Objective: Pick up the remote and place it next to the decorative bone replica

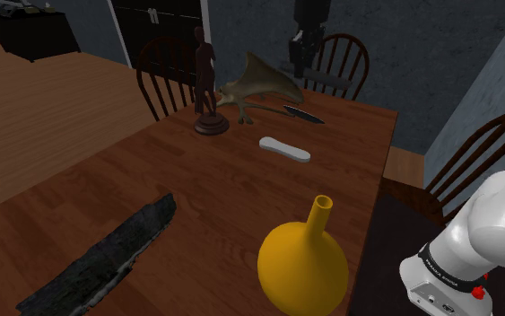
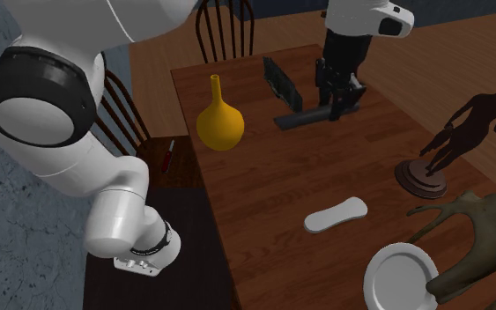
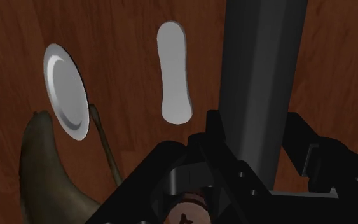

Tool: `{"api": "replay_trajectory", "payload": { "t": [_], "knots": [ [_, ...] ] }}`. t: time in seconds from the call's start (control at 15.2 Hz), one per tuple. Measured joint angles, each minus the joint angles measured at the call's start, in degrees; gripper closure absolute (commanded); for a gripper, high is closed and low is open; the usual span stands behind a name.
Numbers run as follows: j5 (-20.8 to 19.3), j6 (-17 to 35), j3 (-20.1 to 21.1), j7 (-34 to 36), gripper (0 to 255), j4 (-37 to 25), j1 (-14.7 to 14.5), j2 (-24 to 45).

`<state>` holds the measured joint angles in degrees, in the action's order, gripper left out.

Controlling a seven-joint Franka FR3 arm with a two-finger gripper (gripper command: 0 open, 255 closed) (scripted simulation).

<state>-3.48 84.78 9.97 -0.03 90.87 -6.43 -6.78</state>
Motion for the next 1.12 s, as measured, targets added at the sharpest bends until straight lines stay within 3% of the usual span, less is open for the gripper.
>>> {"api": "replay_trajectory", "payload": {
  "t": [0.66,0.86,1.12],
  "knots": [
    [-1.36,-0.76,-5.81,-11.42,255,-13.60,5.43,12.07],
    [-1.38,-2.30,-7.18,-14.71,255,-19.98,7.16,16.65],
    [-1.24,-6.32,-8.65,-18.84,255,-33.30,9.50,25.64]
  ]
}}
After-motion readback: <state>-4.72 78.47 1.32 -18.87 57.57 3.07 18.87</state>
